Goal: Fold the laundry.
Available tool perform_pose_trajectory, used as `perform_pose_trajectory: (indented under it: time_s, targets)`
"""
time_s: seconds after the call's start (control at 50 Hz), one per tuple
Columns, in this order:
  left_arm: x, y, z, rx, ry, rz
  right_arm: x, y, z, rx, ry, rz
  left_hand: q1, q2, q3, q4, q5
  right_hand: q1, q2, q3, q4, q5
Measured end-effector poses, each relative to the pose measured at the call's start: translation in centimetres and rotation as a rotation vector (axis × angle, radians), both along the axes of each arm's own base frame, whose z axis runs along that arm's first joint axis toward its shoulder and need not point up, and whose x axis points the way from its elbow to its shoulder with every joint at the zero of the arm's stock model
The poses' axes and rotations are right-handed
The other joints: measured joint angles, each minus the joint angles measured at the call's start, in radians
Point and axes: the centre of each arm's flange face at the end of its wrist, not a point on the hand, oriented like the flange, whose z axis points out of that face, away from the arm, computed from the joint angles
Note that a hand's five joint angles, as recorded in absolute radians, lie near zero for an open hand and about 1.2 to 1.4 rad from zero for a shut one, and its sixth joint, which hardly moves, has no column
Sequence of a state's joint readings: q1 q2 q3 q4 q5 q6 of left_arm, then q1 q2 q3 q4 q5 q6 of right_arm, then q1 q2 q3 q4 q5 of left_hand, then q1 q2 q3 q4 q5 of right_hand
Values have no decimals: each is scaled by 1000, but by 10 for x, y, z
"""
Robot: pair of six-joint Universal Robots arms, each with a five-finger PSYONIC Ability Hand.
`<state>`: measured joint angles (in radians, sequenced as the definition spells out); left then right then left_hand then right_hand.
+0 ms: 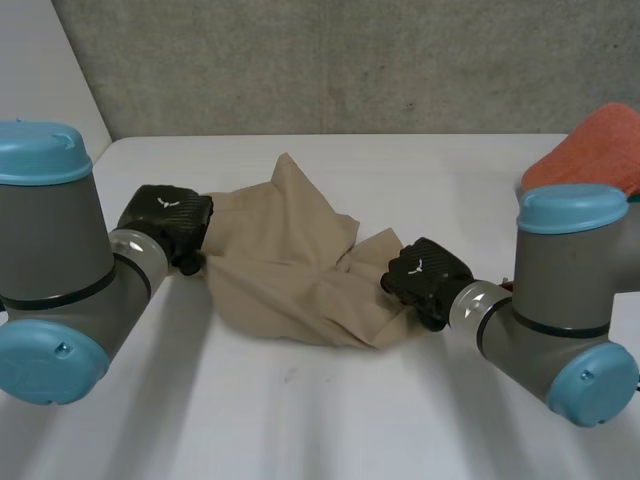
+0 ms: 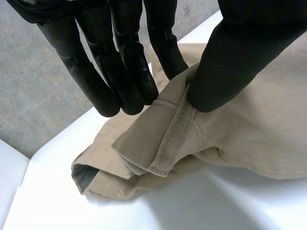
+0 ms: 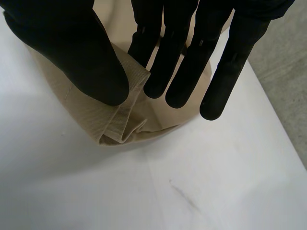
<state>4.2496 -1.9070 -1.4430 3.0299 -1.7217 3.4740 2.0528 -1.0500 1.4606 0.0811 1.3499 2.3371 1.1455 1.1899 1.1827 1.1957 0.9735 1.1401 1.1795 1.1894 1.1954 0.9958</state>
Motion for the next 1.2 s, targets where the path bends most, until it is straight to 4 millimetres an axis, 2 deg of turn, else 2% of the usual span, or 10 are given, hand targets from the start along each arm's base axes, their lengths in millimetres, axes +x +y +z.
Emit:
perform_pose_trajectory:
  time_s: [0.08, 0.18, 0.26, 0.44, 0.62, 0.74, 0.8, 0.92, 1.04, 1.2]
  targets:
    - [4, -6, -5, 6, -12, 8, 2, 0, -3, 6, 4, -21, 0, 0, 0, 0, 0, -44, -49, -59, -61, -45]
    - [14, -21, -7, -15, -34, 39, 2, 1, 3, 22, -17, -55, 0, 5, 5, 1, 0, -853, -886, -882, -885, -873]
    - [27, -47, 3, -97, -29, 90, 1, 0, 17, 37, -80, -94, 0, 8, 5, 3, 0, -915, -964, -980, -979, -953]
    - [41, -123, 103, -622, 125, 119, -5, -4, 49, 53, -239, -175, 0, 8, 5, 3, 0, -915, -964, -981, -980, -953]
    - [-14, -115, 183, -862, 482, -130, -12, -15, 48, 16, -205, -210, 11, 8, 5, 3, 0, -915, -964, -981, -980, -953]
    - [-78, -90, 153, -678, 635, -403, -21, -29, 50, -9, -201, -257, 11, 8, 5, 3, 0, -915, -964, -981, -980, -953]
    - [-124, -63, 106, -473, 651, -602, -28, -39, 51, -22, -202, -294, -20, -21, -23, -27, -22, -915, -964, -981, -980, -953]
    - [-176, -1, 8, -76, 542, -860, -41, -57, 52, -40, -201, -353, -898, -889, -879, -905, -849, -915, -964, -981, -980, -953]
    - [-172, 17, -14, 8, 409, -861, -52, -68, 55, -58, -203, -395, -950, -980, -969, -995, -921, -915, -964, -981, -980, -953]
    - [-127, 6, 25, -59, 287, -615, -53, -67, 60, -54, -208, -372, -950, -983, -969, -995, -921, -915, -964, -980, -980, -953]
